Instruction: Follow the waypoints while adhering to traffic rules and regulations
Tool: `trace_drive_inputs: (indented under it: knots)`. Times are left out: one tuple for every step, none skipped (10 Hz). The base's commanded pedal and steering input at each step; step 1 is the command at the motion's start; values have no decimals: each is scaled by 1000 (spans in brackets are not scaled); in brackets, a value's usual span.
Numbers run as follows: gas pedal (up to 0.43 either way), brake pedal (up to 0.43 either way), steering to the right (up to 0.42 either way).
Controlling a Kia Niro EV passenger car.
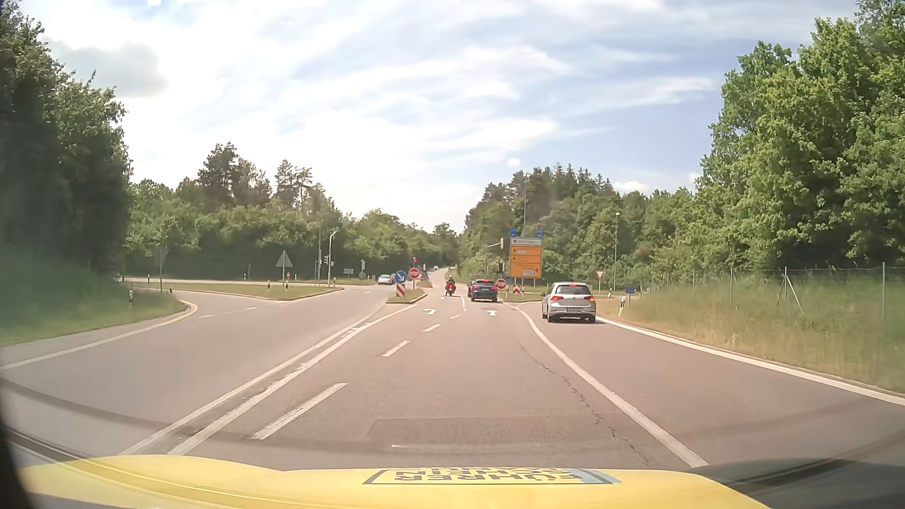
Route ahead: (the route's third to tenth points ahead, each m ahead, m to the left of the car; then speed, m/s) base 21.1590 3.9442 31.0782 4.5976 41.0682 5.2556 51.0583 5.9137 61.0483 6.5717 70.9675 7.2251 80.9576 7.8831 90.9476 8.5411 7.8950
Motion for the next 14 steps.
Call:
trace_drive_inputs:
  knots:
    - [0, 165, 27]
    - [0, 165, 26]
    - [0, 165, 25]
    - [0, 165, 25]
    - [0, 171, 25]
    - [0, 165, 23]
    - [0, 165, 22]
    - [0, 165, 19]
    - [0, 165, 18]
    - [0, 165, 17]
    - [0, 171, 15]
    - [0, 165, 15]
    - [0, 165, 15]
    - [0, 165, 14]
